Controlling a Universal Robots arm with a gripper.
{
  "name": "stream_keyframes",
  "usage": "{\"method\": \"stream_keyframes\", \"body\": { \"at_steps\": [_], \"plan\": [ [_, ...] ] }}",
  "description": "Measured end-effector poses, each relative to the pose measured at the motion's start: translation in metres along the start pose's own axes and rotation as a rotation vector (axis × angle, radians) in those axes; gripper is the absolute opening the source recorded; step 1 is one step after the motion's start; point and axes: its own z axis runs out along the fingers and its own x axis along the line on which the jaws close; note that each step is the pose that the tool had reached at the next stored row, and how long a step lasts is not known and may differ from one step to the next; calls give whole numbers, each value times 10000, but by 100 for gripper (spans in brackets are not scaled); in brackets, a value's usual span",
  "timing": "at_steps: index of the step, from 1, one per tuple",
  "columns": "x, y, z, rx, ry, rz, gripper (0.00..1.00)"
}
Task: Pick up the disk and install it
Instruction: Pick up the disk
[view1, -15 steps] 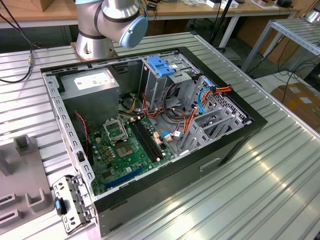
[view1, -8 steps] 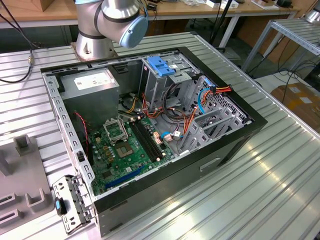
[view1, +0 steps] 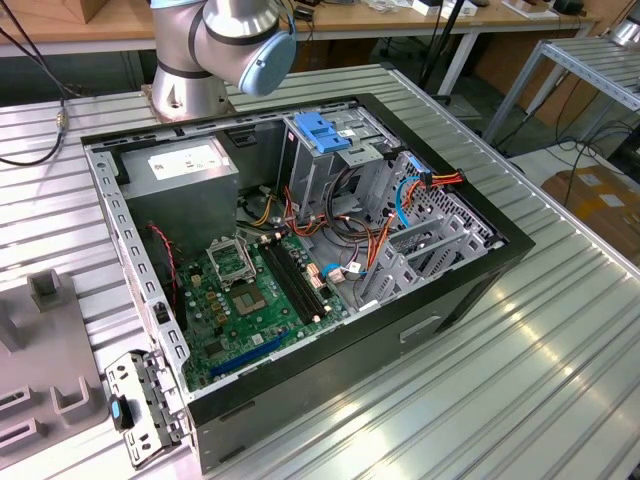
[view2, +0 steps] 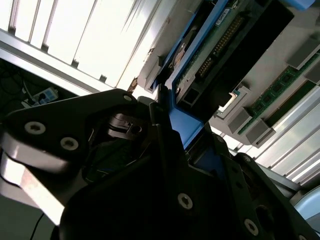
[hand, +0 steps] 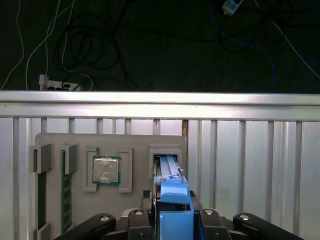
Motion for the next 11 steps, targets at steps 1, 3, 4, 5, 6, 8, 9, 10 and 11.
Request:
{"method": "stream_keyframes", "body": {
  "at_steps": [1,3,4,5,6,8,9,10,11],
  "plan": [
    [0,0,0,1,0,0,37],
    [0,0,0,0,0,0,37],
    [0,0,0,1,-1,0,37],
    [0,0,0,0,0,0,37],
    [0,0,0,0,0,0,37],
    [0,0,0,1,-1,0,37],
    [0,0,0,1,-1,0,37],
    [0,0,0,1,-1,0,37],
    [0,0,-1,1,-1,0,37]
  ]
}}
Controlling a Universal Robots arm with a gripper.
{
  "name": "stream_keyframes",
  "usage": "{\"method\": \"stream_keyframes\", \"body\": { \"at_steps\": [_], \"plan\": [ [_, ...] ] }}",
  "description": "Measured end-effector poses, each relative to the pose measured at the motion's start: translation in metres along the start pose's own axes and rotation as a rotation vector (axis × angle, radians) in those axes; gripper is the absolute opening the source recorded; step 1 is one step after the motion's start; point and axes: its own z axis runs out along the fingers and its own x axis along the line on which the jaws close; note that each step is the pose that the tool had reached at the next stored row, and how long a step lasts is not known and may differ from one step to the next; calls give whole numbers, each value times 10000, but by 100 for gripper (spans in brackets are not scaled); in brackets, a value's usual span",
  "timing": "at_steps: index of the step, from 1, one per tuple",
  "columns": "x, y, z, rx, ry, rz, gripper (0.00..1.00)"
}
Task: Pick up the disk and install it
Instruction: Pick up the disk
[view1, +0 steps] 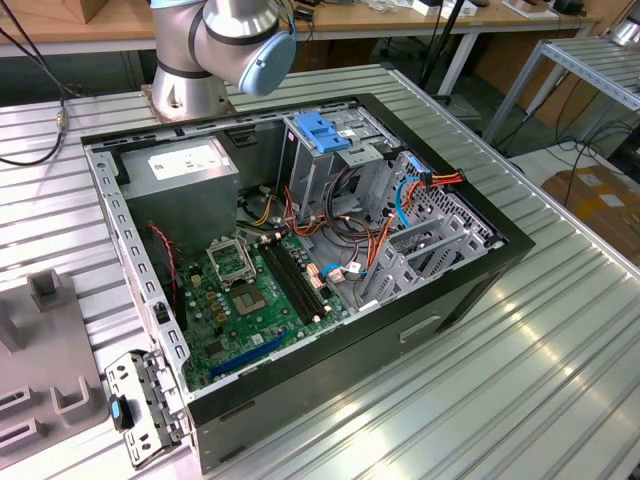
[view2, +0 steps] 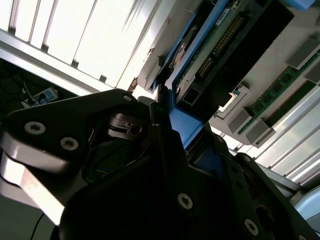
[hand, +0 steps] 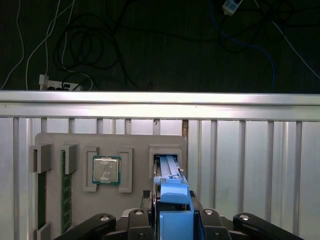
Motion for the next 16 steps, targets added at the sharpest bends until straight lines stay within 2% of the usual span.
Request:
{"method": "stream_keyframes", "body": {
  "at_steps": [6,11,12,16],
  "plan": [
    [1,-1,-57,0,0,0,37],
    [3,-1,-148,4,0,0,37],
    [5,-2,-231,6,2,-1,37],
    [8,-3,-395,10,11,0,37]
  ]
}}
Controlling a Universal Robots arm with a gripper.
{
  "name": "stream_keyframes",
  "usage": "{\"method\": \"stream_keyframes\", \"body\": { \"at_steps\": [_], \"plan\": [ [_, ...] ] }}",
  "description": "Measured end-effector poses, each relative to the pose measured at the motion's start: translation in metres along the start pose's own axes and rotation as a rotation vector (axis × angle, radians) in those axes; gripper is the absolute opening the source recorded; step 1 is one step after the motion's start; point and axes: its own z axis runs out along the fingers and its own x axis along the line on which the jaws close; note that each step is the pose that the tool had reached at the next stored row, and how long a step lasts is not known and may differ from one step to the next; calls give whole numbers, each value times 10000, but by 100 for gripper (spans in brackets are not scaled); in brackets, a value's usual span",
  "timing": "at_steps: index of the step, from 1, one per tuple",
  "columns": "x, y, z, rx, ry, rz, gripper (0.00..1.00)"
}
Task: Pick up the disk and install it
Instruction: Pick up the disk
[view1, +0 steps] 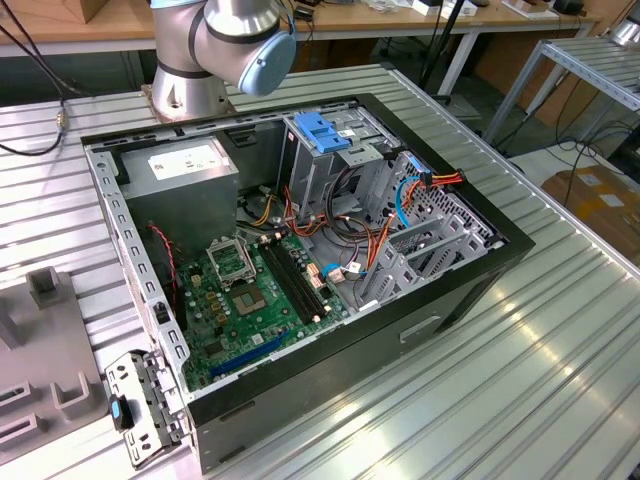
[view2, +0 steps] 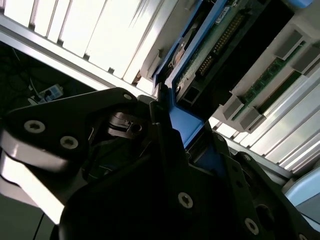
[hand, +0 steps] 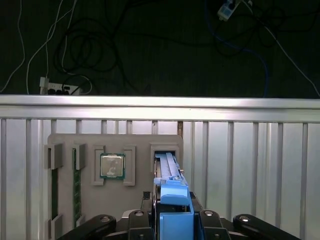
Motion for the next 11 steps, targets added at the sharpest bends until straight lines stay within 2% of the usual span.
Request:
{"method": "stream_keyframes", "body": {
  "at_steps": [11],
  "plan": [
    [7,-2,-333,14,4,0,37]
  ]
}}
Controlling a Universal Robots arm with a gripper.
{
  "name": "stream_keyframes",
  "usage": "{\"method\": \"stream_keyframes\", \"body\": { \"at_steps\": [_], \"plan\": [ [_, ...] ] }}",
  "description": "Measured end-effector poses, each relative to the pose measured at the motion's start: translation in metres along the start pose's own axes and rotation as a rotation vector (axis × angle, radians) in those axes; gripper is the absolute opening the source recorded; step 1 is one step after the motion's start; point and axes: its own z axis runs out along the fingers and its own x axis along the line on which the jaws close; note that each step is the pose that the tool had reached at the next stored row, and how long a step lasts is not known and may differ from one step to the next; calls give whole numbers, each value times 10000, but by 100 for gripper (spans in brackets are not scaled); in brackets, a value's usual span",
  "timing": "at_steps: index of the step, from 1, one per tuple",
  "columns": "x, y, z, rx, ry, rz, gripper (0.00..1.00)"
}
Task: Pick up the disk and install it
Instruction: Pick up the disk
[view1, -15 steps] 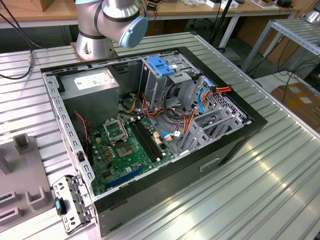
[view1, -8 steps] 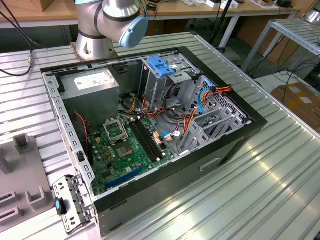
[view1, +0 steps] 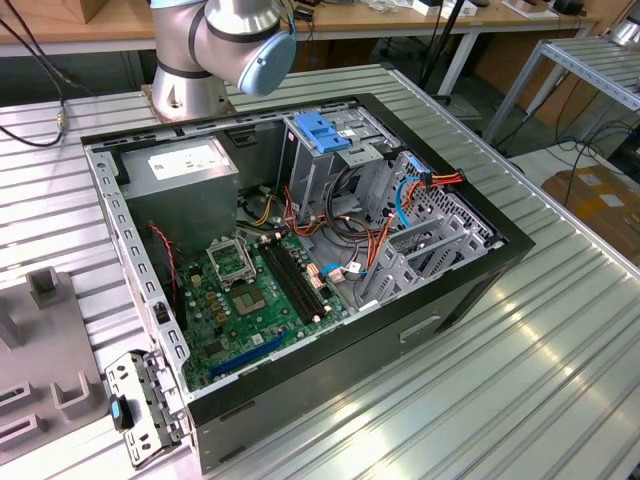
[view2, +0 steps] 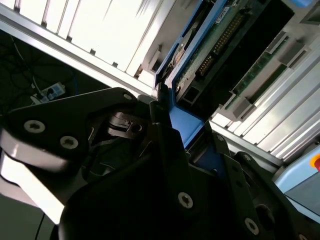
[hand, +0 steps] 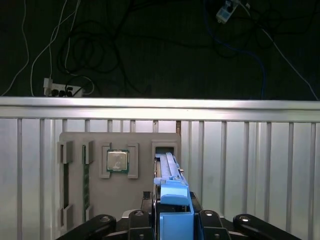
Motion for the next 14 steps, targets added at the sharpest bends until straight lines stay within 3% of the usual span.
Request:
{"method": "stream_keyframes", "body": {
  "at_steps": [5,7,11,14],
  "plan": [
    [3,-1,-137,5,0,0,37],
    [5,-2,-222,6,1,0,37],
    [7,-3,-292,8,3,0,37],
    [7,-2,-301,12,3,0,37]
  ]
}}
